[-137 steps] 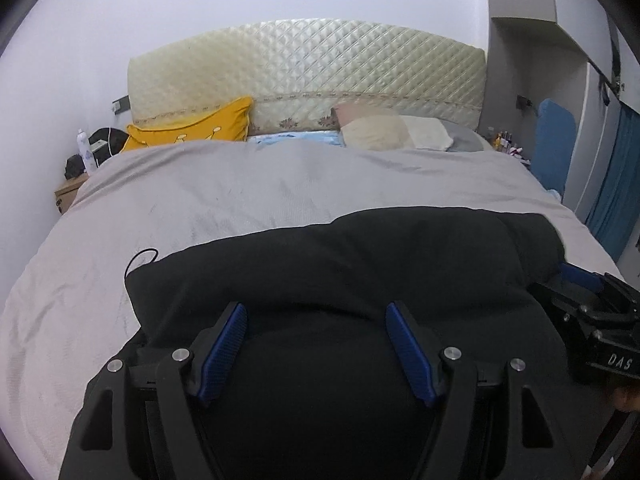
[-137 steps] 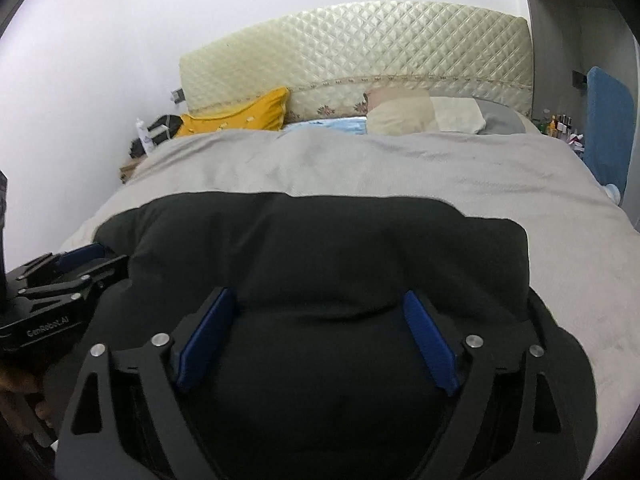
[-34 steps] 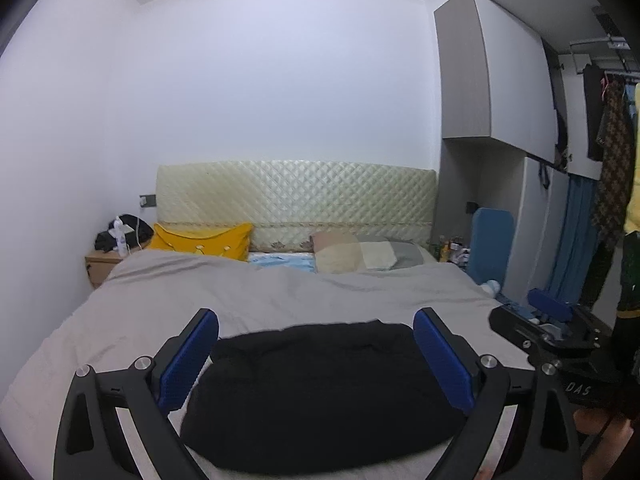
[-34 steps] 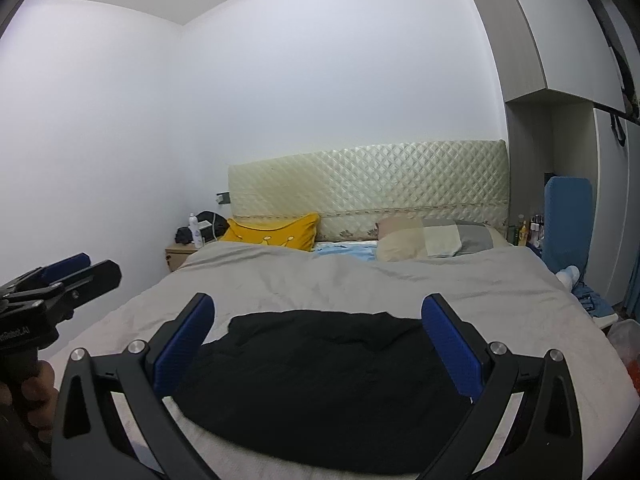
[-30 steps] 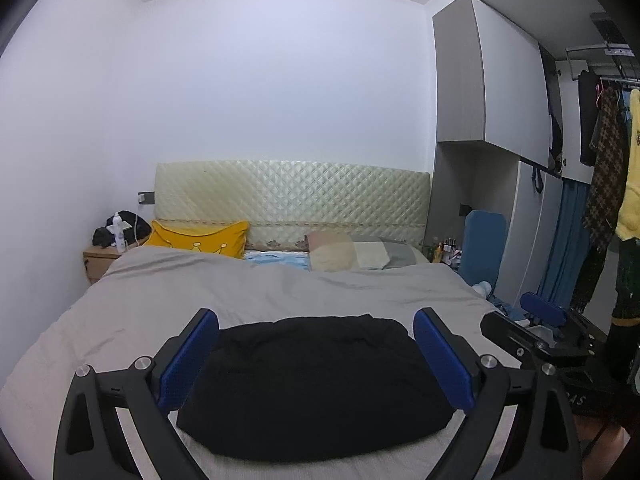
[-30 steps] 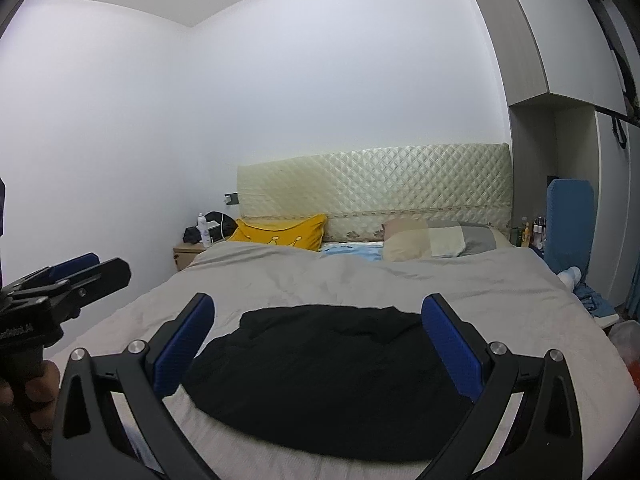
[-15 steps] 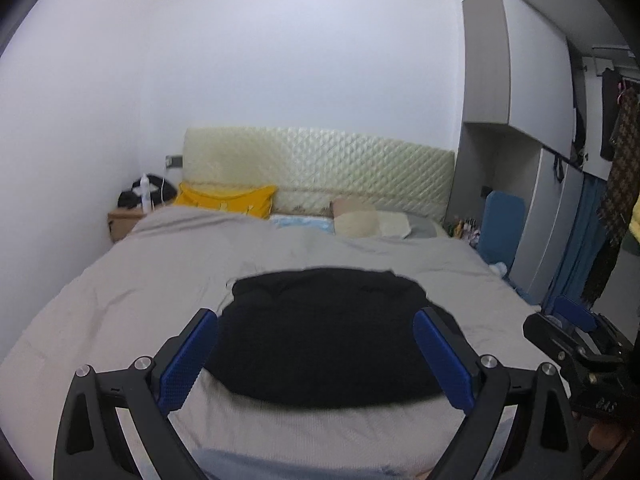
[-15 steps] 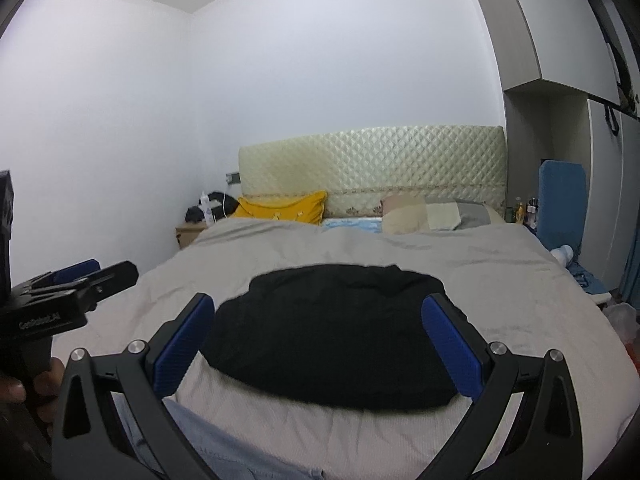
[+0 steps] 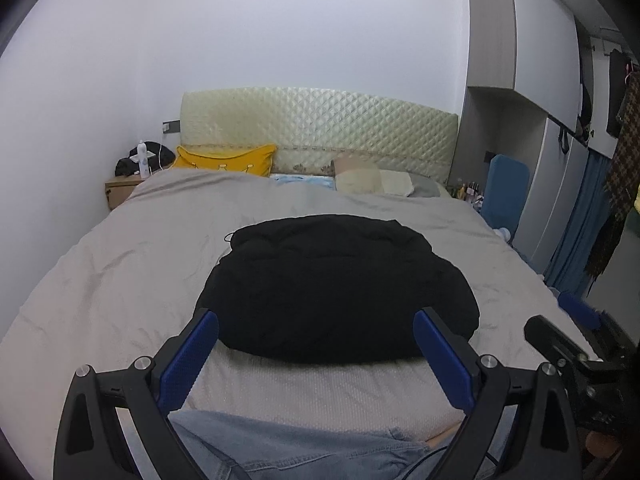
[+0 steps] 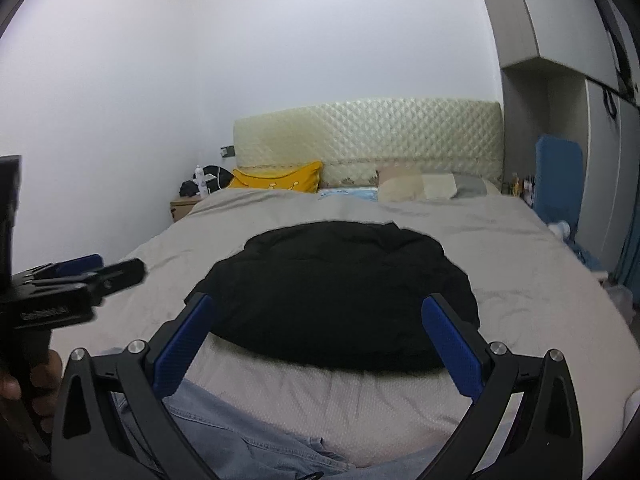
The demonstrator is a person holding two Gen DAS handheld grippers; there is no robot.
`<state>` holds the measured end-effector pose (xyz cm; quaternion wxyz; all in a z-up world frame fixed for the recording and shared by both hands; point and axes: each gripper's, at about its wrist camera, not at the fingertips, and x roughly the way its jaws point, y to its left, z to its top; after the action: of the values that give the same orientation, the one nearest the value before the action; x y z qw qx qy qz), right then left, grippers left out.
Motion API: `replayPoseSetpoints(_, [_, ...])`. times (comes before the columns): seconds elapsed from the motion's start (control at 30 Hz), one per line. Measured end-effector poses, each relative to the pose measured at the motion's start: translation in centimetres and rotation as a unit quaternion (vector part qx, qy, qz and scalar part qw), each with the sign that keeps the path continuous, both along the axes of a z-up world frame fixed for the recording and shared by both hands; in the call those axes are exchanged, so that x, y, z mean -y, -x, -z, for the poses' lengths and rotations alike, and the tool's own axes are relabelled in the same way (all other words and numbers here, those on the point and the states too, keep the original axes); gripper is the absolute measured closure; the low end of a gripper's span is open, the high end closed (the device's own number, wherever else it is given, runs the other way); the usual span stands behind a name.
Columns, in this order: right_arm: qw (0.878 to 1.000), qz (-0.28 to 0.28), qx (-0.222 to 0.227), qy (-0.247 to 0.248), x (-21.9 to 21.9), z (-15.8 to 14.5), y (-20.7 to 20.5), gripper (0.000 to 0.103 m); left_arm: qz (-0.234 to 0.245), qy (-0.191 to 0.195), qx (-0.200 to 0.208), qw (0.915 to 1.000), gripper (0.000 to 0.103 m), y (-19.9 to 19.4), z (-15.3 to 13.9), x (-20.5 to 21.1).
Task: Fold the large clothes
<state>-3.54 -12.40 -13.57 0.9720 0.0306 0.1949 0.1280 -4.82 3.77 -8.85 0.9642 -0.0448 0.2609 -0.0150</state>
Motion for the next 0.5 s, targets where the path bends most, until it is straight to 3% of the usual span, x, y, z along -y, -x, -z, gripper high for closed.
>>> replayPoseSetpoints(0.17, [1.0,0.012,-0.013,-0.01,0.8,1.0,-0.7,0.0,-0.02,-0.019,0.0,0.9996,0.004,-0.5,0.6,0.0])
replayPoseSetpoints(0.5, [1.0,0.011,-0.014,-0.001,0.7,1.3,-0.8,0.0,-0.032,-0.017,-0.012,0.9993,0.004,-1.3,1.3,-0.1])
